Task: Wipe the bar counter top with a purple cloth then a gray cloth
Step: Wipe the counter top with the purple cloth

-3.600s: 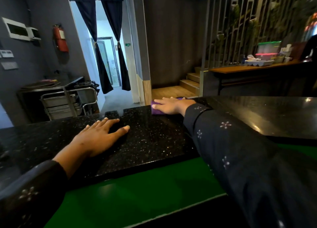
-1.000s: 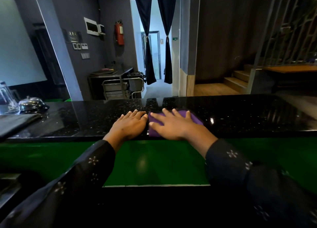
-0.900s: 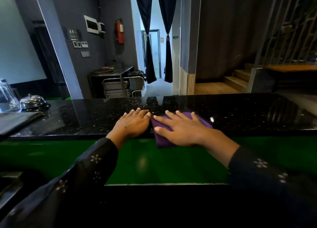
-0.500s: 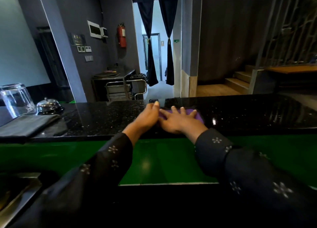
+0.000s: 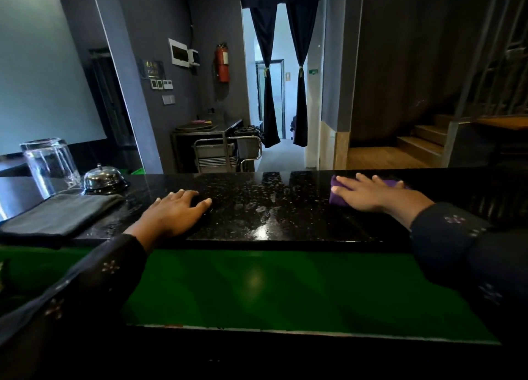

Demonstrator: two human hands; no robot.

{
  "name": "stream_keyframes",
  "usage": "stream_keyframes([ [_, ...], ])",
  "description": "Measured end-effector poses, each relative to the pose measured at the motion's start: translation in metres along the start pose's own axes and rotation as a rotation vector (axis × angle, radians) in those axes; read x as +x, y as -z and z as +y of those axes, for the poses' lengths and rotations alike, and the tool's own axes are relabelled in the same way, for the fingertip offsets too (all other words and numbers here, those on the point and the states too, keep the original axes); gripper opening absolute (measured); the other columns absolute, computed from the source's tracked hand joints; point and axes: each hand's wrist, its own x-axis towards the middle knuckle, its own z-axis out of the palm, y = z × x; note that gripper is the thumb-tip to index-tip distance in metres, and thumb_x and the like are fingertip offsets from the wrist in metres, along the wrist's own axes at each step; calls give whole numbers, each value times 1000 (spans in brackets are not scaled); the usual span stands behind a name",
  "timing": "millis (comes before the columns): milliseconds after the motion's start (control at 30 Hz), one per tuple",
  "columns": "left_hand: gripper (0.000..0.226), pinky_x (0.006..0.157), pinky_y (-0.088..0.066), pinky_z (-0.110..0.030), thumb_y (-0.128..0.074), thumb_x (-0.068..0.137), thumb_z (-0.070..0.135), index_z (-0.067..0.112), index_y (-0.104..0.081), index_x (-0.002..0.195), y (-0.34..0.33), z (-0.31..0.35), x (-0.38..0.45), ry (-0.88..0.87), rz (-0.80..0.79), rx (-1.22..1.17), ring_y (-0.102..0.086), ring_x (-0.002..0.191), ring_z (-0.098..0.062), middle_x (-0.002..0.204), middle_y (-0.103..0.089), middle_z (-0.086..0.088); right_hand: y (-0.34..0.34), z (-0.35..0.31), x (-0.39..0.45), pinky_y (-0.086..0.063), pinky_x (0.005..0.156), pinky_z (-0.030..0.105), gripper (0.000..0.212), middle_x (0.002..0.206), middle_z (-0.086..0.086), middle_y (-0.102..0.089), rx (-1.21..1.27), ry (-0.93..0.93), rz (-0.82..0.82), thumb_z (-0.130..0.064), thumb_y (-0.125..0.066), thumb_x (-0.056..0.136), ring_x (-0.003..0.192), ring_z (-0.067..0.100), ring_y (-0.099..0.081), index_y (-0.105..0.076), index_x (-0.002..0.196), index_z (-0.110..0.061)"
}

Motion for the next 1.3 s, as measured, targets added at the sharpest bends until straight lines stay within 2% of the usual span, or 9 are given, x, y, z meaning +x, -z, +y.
stream_keyframes([
  [167, 67, 116, -14, -46, -25, 92, 63, 24, -29, 146, -1, -2, 6, 6, -12, -10, -22, 143, -24, 155, -27, -6, -1, -69, 18, 8, 108, 72, 70, 162, 2, 7, 13, 20, 7, -77, -13, 87, 147, 37, 7, -4, 149, -48],
  [367, 61, 116, -14, -45, -28, 95, 57, 24, -29, 146, 1, -3, 10, 19, -35, -30, -23, 143, -25, 155, -28, -7, -28, -180, -41, 13, 102, 75, 68, 162, 4, 7, -9, 412, -5, -74, -16, 88, 146, 39, 10, -5, 150, -48],
  [500, 55, 116, -16, -47, -29, 97, 49, 23, -31, 146, 1, -7, 11, 18, -40, -38, -26, 142, -24, 154, -30, -6, -33, -198, -72, 16, 104, 71, 67, 163, 2, 4, 32, 506, -19, -71, -19, 90, 147, 35, 8, -9, 151, -44],
  [700, 58, 117, -12, -46, -28, 96, 55, 24, -32, 146, 8, 0, -5, 11, -39, -63, -24, 143, -25, 154, -29, -8, -23, -114, -72, 12, 108, 68, 67, 163, -4, 4, 16, 421, 4, -75, -16, 89, 148, 30, 5, -7, 149, -48],
  [867, 59, 117, -12, -47, -27, 97, 54, 23, -29, 147, 10, 6, -12, 30, -45, -46, -21, 144, -26, 155, -26, -9, -9, -7, -60, 5, 111, 67, 67, 163, -5, 2, -29, 157, 37, -75, -13, 88, 148, 28, 0, -4, 148, -49],
  [967, 61, 116, -9, -48, -26, 96, 55, 23, -27, 148, 8, 6, -8, 40, -52, -26, -17, 145, -27, 157, -20, -9, -4, 20, -57, 5, 112, 66, 65, 163, -6, 1, -14, 8, 30, -75, -14, 89, 149, 28, 0, -5, 149, -50],
  [1100, 62, 116, -12, -49, -26, 95, 56, 22, -28, 148, 6, 1, -2, 29, -48, -21, -19, 144, -27, 157, -22, -7, -8, -22, -61, 5, 110, 69, 66, 163, 0, 4, -3, -80, 49, -74, -14, 89, 148, 34, 3, -2, 149, -50],
  [1300, 61, 117, -5, -46, -23, 97, 51, 20, -20, 150, 7, -2, -6, -2, -75, -71, -9, 146, -27, 159, -12, -9, -30, -162, -95, 10, 107, 71, 64, 163, 0, 6, -14, 203, 30, -74, -13, 89, 147, 35, 7, 0, 148, -52],
])
